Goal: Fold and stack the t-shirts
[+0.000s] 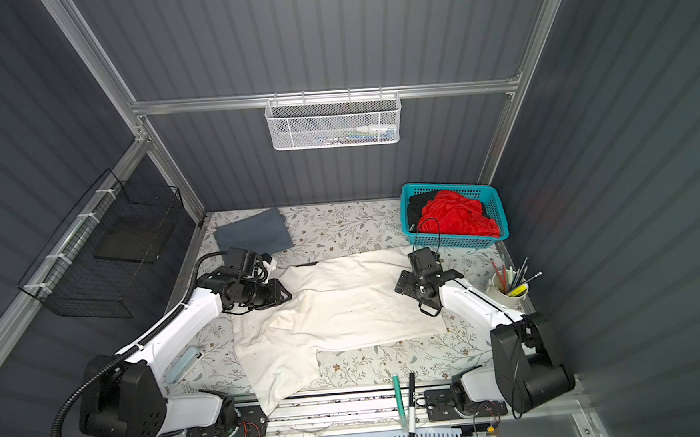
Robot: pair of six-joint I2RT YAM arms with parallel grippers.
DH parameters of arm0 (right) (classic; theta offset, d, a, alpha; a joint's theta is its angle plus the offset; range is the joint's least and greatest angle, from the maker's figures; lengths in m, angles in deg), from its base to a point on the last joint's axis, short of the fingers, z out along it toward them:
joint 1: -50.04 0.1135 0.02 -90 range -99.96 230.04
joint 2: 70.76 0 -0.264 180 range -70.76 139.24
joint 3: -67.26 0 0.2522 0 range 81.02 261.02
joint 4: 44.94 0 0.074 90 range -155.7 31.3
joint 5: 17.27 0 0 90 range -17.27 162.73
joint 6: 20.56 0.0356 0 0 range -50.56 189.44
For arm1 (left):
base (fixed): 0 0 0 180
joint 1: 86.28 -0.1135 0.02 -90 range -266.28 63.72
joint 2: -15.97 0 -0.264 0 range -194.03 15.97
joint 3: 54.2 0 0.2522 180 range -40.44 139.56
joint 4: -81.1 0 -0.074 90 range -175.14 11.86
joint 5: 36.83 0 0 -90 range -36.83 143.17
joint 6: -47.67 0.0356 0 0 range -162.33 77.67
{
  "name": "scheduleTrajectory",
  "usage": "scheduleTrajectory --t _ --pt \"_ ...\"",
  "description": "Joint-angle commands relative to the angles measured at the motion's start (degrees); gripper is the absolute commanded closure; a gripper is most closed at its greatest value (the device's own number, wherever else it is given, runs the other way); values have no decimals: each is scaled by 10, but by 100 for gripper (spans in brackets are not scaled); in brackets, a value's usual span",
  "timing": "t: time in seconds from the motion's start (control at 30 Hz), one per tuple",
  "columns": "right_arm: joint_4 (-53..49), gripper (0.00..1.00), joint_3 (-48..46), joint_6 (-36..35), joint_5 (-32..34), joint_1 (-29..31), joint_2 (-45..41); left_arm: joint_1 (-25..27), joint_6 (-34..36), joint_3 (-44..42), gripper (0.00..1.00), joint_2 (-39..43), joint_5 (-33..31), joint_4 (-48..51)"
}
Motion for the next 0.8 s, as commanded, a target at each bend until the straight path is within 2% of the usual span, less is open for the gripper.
scheduleTrajectory --t 0.0,0.13,0.23,0.3,0.37,0.47,0.6,0.77 --pt "-23 4 38 -9 4 -12 6 -2 24 27 63 19 -17 22" --pt "-14 4 29 -2 -31 -6 22 -14 -3 87 60 -31 -209 6" --pt "2 5 -1 13 -55 14 26 -38 -14 115 61 -98 -293 -3" --pt "4 5 -15 23 -67 36 37 -57 -24 104 62 -131 -294 -37" --pt "4 6 -24 32 -74 56 55 -74 -39 85 64 -159 -258 -73" --pt "26 6 -43 50 -81 68 74 -73 -62 50 65 -181 -239 -102" --pt "10 6 -55 57 -84 77 87 -71 -107 -17 66 -176 -214 -119" --pt "-48 6 -65 69 -87 91 93 -68 -184 -95 65 -143 -241 -100"
